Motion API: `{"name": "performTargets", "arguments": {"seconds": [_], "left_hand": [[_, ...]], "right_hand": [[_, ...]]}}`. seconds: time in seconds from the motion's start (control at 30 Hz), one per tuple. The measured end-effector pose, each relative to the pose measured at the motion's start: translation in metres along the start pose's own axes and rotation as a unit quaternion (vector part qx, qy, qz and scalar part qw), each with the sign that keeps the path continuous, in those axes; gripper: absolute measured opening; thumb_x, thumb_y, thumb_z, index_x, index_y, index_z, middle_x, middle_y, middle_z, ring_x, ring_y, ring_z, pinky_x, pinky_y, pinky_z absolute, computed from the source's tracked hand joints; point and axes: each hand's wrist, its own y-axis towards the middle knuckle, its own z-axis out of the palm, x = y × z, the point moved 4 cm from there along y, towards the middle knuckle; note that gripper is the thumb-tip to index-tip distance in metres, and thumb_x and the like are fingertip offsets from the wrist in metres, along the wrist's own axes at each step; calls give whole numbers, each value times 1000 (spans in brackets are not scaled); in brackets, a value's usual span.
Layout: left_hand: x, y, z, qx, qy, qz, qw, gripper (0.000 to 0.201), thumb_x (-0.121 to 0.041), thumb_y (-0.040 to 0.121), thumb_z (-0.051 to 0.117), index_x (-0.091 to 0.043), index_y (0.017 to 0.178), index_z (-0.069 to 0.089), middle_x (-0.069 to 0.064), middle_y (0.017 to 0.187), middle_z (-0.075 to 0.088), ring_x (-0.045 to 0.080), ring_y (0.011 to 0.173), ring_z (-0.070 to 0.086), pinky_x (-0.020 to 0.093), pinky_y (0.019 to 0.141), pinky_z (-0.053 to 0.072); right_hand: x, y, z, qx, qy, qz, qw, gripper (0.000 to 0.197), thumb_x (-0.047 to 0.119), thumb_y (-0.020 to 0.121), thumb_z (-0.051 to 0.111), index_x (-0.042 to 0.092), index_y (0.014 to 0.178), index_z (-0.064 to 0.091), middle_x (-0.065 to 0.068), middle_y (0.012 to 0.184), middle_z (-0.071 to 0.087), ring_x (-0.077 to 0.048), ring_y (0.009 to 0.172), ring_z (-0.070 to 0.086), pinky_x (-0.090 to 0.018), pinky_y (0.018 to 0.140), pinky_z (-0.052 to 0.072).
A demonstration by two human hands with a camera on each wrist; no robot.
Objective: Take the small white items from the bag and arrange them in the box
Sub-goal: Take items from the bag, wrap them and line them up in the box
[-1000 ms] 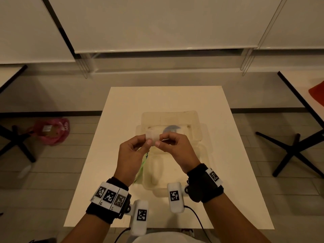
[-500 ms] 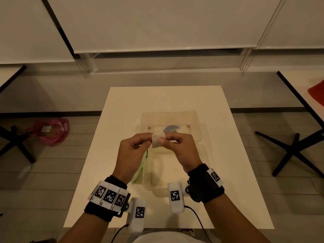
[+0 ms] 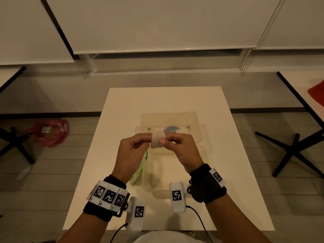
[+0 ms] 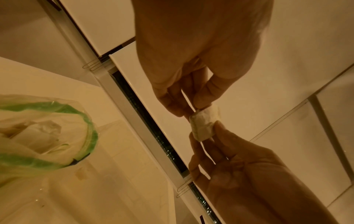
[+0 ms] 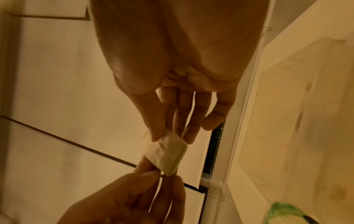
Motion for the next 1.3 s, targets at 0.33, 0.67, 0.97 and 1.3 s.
{"name": "performTargets", "arguments": {"seconds": [0.33, 0.67, 0.97, 1.3], "left_hand": [[4, 3, 4, 19, 25, -15, 999, 40, 16, 89, 52, -13, 94, 79, 0, 104, 76, 19, 101, 69, 27, 88, 52], [12, 9, -3, -9, 41, -42, 998, 18, 1, 92, 64, -12, 102, 73, 2, 100, 76, 12, 91, 72, 20, 79, 54], [13, 11, 0, -8, 118, -12, 993, 3, -8, 87, 75, -10, 85, 75, -11, 62, 68, -2, 49, 56, 12, 51, 41], [16, 12, 3, 4, 153, -25, 988, 10, -10, 92, 69, -13, 85, 75, -16, 58, 66, -1, 47, 52, 15, 51, 39]], "right_hand": [[-11, 2, -6, -51, -56, 10, 997, 7, 12, 80, 80, 6, 81, 78, -3, 75, 73, -6, 72, 65, -16, 70, 48], [-13, 3, -11, -21, -27, 19, 999, 7, 16, 84, 77, 9, 85, 78, 1, 81, 73, -11, 81, 63, -26, 79, 49], [-7, -2, -6, 5, -29, 4, 1000, 7, 10, 82, 78, 4, 83, 77, -3, 81, 72, -10, 79, 64, -24, 76, 51], [-7, -3, -8, -35, -42, -10, 998, 5, 11, 83, 77, 6, 84, 77, 0, 84, 74, -9, 82, 66, -24, 75, 51]]}}
